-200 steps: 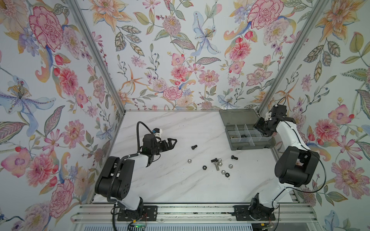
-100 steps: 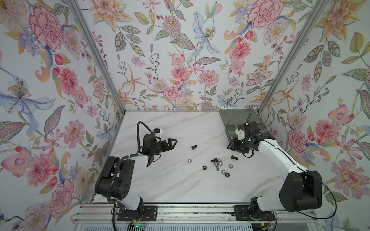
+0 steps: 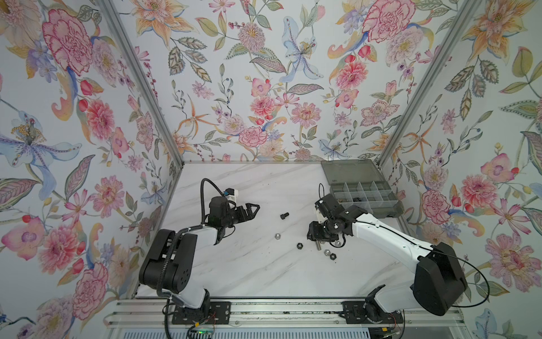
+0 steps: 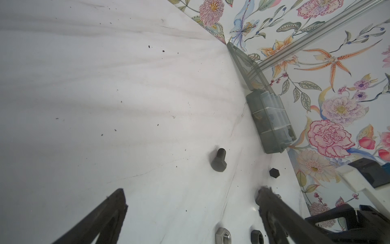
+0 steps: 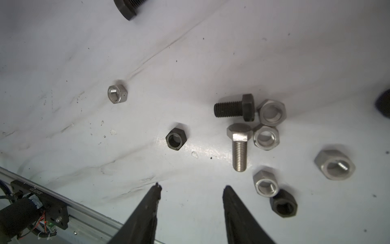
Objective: Sort the screws and nuts into containers
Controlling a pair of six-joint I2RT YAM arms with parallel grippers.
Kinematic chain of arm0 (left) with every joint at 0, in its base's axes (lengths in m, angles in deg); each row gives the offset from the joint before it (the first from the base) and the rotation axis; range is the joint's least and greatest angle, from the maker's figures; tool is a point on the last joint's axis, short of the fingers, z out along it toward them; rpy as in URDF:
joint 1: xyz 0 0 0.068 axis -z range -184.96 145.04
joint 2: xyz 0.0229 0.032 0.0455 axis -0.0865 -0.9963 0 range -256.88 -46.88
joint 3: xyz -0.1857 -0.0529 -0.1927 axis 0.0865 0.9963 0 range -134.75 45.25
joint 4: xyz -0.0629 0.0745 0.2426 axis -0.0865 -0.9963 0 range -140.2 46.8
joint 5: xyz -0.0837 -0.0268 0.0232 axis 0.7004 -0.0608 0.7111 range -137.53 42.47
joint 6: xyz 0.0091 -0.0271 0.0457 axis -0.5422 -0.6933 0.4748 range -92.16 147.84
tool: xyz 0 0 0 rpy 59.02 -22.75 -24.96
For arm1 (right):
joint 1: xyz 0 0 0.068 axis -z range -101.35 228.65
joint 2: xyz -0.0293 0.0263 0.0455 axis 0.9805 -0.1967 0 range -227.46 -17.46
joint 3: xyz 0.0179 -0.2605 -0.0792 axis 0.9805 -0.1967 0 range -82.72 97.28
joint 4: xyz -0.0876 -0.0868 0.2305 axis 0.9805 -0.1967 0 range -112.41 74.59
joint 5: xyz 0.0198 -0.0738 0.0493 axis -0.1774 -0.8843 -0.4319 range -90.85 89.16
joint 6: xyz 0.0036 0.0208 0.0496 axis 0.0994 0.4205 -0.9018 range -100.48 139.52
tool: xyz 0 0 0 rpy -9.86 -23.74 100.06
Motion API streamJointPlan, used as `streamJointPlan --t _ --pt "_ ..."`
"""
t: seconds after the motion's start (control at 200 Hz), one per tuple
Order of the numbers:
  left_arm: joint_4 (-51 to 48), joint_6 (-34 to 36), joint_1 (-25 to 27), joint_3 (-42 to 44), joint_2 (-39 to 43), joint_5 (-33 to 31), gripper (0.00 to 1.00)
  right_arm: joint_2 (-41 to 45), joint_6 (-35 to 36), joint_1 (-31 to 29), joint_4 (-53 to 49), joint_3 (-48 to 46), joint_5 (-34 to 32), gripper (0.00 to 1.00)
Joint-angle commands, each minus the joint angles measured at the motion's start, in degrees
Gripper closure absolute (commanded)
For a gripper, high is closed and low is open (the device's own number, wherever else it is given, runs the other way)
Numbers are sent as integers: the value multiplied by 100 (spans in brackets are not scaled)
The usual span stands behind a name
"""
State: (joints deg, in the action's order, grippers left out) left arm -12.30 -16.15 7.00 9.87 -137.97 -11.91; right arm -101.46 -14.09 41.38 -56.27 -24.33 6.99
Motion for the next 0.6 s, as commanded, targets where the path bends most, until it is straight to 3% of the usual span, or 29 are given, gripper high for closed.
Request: streamJointPlan --t 0.0,0.32,0.595 --pt "-45 30 47 -51 108 68 1 -262 -777 -349 63 -55 -412 47" --pt "-20 31 51 -33 76 86 1 -708 -1887 -646 730 -116 -428 46" --pt "15 33 47 -44 -7 109 1 -914 -2028 -632 850 -57 -398 45"
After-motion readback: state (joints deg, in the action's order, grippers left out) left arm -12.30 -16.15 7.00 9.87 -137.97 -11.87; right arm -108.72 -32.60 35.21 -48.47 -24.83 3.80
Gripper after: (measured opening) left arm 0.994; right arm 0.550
